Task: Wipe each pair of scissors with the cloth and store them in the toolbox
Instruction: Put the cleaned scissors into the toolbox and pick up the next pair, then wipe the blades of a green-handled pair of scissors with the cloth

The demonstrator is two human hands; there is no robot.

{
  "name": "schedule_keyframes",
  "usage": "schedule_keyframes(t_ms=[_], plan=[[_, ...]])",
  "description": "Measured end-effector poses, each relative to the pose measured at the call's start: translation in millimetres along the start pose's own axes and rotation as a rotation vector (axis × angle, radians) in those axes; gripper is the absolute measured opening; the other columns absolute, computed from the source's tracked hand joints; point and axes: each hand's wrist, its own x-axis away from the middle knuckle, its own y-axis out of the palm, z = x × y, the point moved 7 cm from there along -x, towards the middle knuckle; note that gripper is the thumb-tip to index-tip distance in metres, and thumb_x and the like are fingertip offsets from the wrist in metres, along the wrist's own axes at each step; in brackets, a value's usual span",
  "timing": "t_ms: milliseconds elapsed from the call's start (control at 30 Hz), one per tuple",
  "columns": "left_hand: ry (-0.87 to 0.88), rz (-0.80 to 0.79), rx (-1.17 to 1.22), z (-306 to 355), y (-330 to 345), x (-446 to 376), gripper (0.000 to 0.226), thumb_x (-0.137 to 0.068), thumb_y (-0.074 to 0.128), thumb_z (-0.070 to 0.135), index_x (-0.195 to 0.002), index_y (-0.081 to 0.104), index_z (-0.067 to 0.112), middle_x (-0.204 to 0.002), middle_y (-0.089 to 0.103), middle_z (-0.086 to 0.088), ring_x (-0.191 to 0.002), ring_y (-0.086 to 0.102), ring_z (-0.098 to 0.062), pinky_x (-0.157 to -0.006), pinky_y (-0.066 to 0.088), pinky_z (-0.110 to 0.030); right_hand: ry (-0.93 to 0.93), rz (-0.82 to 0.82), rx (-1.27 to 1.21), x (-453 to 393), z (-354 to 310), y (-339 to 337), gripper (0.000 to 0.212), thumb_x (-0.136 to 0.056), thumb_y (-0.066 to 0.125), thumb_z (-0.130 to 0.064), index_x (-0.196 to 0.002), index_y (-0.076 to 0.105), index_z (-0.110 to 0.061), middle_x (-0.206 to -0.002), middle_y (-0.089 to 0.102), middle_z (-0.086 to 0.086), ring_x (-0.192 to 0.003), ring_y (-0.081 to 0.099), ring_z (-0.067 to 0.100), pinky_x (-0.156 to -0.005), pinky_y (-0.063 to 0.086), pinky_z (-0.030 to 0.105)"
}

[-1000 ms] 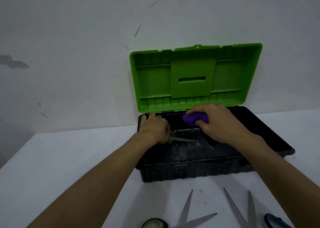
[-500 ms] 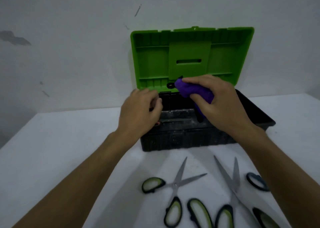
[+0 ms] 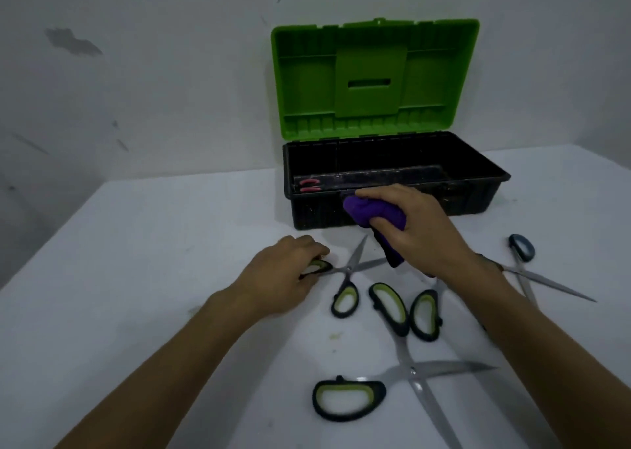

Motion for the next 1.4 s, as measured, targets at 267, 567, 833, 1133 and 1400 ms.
schedule_keyframes(t_ms=[267,567,833,1133,1400], plan=[[-0.275,0.118,0.158,-23,-26,32,0.015,-0.093,0.051,0.021,-0.107,0.052,0.015,-0.106,0.053,-0.001,-0.077,0.053,-0.020,-0.066,0.040,-0.030,-0.075,-0.009,0.036,-16,-22,-2,0.042,-0.089,0.064,-0.012,-0.128,0.060,-0.027,-0.112,0.063,-0.006,-0.099,0.056,0.015,-0.088,0.042,0.028],[-0.484,0.412,0.720,-60,-38,59,0.014,-0.085,0.070,0.039,-0.084,0.066,0.025,-0.076,0.062,0.008,-0.067,0.056,-0.008,-0.067,0.046,-0.025,-0.219,0.014,0.044,-34,-57,25,0.043,-0.090,0.062,-0.012,-0.129,0.056,-0.027,-0.114,0.055,-0.007,-0.099,0.051,0.009,-0.084,0.039,0.012],[-0.521,0.680,0.633,-75,-49,79,0.028,-0.076,0.078,0.043,-0.067,0.065,0.021,-0.063,0.060,-0.002,-0.060,0.055,-0.016,-0.057,0.041,-0.021,-0.298,-0.055,0.030,-36,-78,56,0.045,-0.090,0.063,-0.008,-0.130,0.055,-0.026,-0.117,0.050,-0.009,-0.099,0.052,0.007,-0.083,0.046,0.014],[-0.554,0.702,0.552,-72,-45,86,0.051,-0.065,0.081,0.054,-0.061,0.058,0.009,-0.050,0.042,0.006,-0.045,0.036,-0.009,-0.046,0.032,-0.017,-0.495,0.000,0.202,-20,-98,72,0.042,-0.080,0.074,-0.005,-0.120,0.066,-0.016,-0.120,0.061,0.006,-0.101,0.062,0.025,-0.077,0.057,0.036],[-0.506,0.690,0.542,-67,-50,90,0.041,-0.067,0.084,0.043,-0.055,0.052,0.021,-0.046,0.040,0.011,-0.044,0.043,-0.003,-0.043,0.032,-0.012,-0.509,-0.035,0.233,-7,-99,100,0.050,-0.075,0.077,0.001,-0.120,0.066,-0.018,-0.129,0.060,0.007,-0.099,0.061,0.028,-0.074,0.057,0.039]])
